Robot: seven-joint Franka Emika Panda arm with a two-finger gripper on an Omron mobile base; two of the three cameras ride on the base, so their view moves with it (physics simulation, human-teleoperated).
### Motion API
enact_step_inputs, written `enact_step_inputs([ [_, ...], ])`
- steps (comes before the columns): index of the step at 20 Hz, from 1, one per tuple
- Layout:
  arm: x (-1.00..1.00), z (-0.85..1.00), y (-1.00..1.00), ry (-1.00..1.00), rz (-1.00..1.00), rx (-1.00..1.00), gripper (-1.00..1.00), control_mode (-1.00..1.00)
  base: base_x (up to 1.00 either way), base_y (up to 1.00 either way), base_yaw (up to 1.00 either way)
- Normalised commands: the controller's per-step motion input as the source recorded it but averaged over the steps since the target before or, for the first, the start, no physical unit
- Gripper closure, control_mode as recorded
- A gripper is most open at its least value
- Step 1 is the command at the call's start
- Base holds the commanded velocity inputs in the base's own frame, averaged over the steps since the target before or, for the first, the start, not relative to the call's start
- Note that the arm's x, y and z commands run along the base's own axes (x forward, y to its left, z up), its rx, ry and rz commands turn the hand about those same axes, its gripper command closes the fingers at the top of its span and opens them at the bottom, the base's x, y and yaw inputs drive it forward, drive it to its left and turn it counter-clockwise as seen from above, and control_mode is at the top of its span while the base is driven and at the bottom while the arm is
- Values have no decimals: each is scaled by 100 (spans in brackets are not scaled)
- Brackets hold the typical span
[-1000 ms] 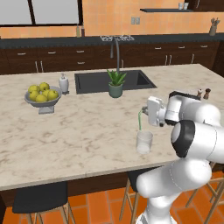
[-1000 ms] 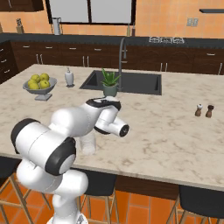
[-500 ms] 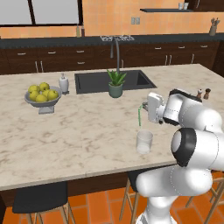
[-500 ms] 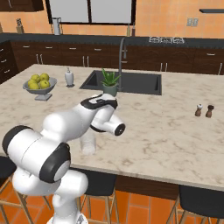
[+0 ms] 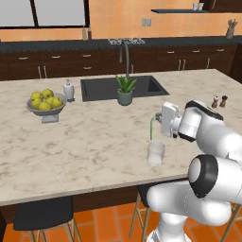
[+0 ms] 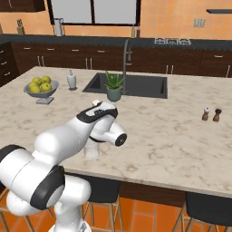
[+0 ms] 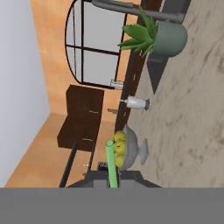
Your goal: Take a straw from the drawer in front and place it inside the glass cup on the dining counter.
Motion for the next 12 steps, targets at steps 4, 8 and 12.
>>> enact_step_inputs([
  [4, -1, 0, -13, 2, 0, 0, 100, -100, 0, 0, 0],
  [8, -8, 0, -20, 2, 0, 2, 100, -100, 0, 0, 0],
  [12, -3, 0, -9, 4, 0, 2, 100, -100, 0, 0, 0],
])
